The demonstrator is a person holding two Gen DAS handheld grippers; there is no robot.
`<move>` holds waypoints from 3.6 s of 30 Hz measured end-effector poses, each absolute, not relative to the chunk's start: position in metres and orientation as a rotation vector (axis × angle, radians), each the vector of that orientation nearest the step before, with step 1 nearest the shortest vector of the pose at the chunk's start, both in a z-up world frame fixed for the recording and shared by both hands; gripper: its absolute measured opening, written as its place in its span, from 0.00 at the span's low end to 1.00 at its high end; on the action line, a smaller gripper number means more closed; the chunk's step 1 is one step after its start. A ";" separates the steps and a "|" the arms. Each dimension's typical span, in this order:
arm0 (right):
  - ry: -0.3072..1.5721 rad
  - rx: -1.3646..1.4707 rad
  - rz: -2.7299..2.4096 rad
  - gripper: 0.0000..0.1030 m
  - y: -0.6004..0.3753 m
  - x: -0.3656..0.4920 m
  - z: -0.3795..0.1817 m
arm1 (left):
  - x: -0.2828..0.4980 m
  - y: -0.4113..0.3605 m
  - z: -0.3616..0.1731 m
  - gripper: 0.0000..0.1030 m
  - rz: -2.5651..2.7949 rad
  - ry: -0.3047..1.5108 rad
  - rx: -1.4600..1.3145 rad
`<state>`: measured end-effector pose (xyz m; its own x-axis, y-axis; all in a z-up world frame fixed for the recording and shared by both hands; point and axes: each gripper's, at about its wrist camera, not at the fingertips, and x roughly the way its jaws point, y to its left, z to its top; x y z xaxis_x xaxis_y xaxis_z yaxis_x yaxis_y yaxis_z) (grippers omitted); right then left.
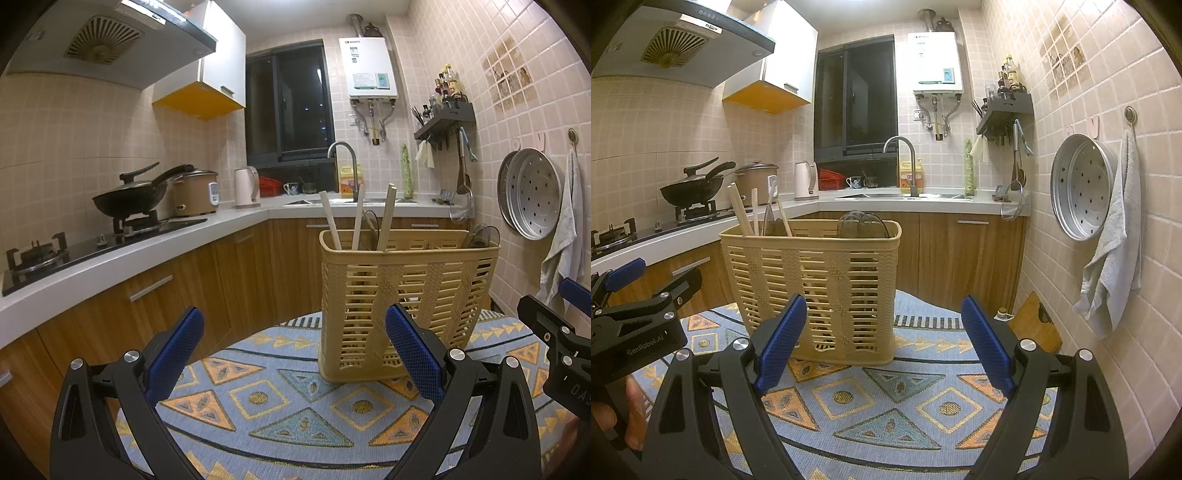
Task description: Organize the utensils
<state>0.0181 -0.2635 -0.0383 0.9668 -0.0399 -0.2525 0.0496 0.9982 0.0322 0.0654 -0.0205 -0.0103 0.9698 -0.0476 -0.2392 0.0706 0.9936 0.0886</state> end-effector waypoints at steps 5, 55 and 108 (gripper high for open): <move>0.256 0.034 -0.042 0.79 -0.261 0.018 -0.039 | 0.066 -0.020 -0.011 0.93 -0.055 0.240 0.089; 0.285 0.013 -0.020 0.82 -0.255 0.024 -0.042 | 0.064 -0.021 -0.009 0.93 -0.019 0.236 0.108; 0.296 0.005 -0.008 0.82 -0.251 0.024 -0.042 | 0.066 -0.017 -0.008 0.93 -0.011 0.253 0.056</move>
